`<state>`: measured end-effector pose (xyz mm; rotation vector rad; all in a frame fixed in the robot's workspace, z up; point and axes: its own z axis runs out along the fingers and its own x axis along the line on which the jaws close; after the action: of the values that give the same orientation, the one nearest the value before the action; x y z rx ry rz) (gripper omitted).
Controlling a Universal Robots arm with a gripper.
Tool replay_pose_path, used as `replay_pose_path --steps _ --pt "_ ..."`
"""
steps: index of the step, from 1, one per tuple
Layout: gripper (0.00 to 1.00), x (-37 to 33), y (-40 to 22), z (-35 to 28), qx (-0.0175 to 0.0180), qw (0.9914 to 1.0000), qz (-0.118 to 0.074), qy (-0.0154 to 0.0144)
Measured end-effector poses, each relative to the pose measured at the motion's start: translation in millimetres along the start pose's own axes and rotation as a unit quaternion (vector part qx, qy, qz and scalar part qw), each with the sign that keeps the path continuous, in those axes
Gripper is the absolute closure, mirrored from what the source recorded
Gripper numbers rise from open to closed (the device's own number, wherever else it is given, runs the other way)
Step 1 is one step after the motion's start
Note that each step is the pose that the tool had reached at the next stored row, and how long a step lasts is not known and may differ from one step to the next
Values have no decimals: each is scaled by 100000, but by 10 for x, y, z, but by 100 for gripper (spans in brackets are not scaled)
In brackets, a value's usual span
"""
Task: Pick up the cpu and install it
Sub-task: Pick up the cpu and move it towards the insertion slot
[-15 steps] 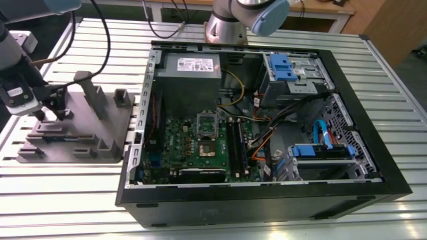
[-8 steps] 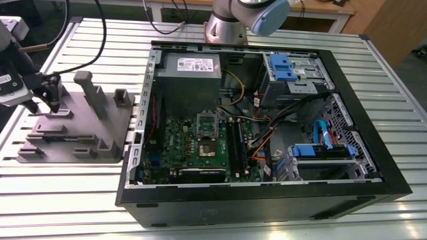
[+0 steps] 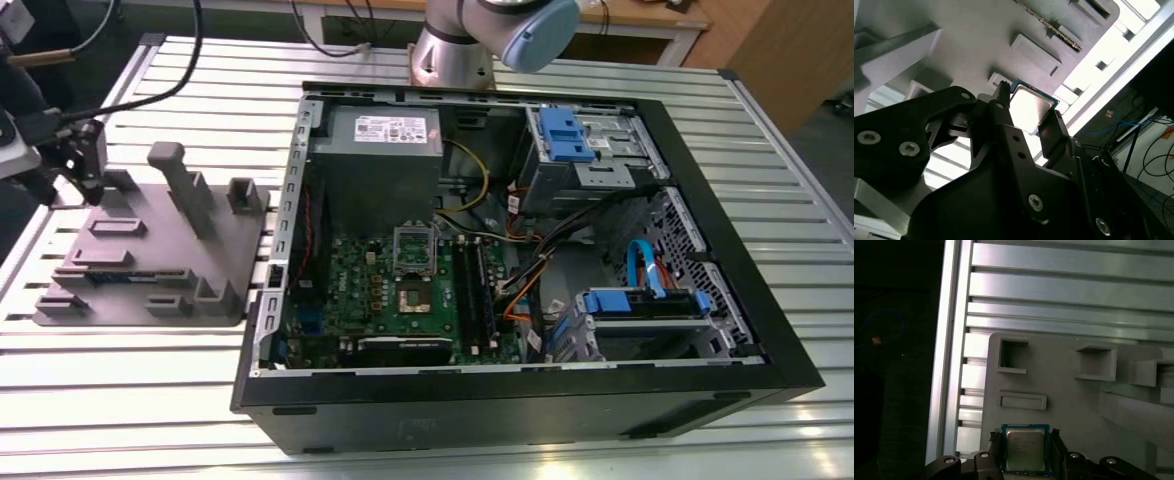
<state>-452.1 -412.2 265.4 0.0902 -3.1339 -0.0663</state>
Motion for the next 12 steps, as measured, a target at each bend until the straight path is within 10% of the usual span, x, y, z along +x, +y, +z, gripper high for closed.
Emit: replay_pose_path --steps 12 --pt "53 3 23 -550 -2 100000 0 0"
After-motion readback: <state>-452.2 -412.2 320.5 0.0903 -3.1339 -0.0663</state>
